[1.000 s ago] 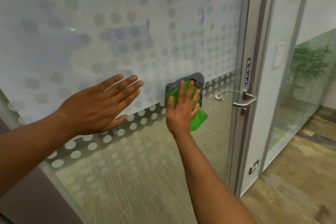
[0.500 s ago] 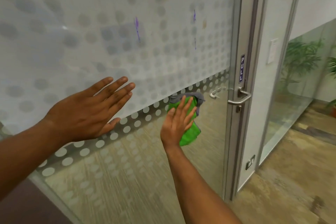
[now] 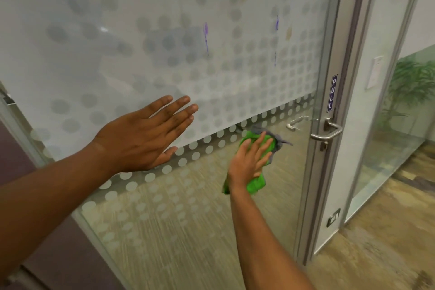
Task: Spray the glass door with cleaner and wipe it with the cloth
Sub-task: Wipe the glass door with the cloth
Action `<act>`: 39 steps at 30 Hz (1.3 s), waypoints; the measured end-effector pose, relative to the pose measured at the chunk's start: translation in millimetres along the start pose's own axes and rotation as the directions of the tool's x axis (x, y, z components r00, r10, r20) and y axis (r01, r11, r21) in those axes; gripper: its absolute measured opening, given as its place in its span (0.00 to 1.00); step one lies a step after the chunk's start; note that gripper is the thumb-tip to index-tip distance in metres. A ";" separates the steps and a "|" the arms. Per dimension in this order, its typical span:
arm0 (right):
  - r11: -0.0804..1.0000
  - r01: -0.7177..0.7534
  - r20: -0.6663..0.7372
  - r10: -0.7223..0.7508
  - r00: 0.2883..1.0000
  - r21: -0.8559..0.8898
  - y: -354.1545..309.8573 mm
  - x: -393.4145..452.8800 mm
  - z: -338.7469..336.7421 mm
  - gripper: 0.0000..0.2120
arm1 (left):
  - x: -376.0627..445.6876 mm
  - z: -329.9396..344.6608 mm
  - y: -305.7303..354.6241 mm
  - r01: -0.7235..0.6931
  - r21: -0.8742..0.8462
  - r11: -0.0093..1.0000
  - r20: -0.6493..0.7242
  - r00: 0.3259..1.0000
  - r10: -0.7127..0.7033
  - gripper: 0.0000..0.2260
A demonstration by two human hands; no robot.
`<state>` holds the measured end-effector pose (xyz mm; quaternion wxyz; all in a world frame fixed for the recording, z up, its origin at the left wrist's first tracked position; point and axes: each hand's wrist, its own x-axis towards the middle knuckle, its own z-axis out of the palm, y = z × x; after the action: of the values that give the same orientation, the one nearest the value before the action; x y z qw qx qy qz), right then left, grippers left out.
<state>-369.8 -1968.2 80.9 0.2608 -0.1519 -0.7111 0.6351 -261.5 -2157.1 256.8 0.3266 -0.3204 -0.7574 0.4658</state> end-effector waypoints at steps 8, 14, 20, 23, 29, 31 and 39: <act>0.837 0.535 0.110 -0.525 0.844 -0.112 -92.7 -10.6 -0.6 0.27 | 2.0 -4.9 -3.5 0.016 -0.048 0.999 -0.037 0.999 -0.018 0.33; 0.844 0.513 0.045 -0.513 0.857 -0.155 -124.0 31.9 -16.7 0.28 | 7.9 -29.2 -41.2 0.096 -0.046 0.994 -0.091 0.991 -0.099 0.33; 0.764 0.607 0.106 -0.600 0.793 -0.219 -111.6 -17.7 -0.9 0.28 | 1.8 -44.2 -77.9 0.234 0.039 0.972 -0.071 0.971 -0.230 0.34; 0.640 0.740 0.178 -0.719 0.672 -0.209 -130.7 -17.1 -1.7 0.27 | 11.3 -52.4 -89.2 0.341 0.034 0.940 -0.103 0.936 -0.336 0.35; 0.651 0.732 0.144 -0.719 0.680 -0.200 -182.5 28.4 -14.1 0.27 | 30.9 -55.2 -110.2 0.405 0.094 0.910 -0.110 0.912 -0.395 0.37; 0.745 0.642 0.087 -0.638 0.765 -0.179 -179.3 35.8 -13.2 0.27 | 31.9 -53.8 -110.1 0.414 0.112 0.904 -0.089 0.910 -0.405 0.37; 0.570 0.791 0.192 -0.770 0.609 -0.222 -162.7 -6.9 -3.4 0.27 | 33.5 -50.2 -108.7 0.432 0.082 0.898 -0.101 0.900 -0.424 0.37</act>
<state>-343.5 -1993.1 239.6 0.4628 0.1649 -0.7972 0.3508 -260.8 -2144.9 380.5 0.4673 -0.1476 -0.7707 0.4073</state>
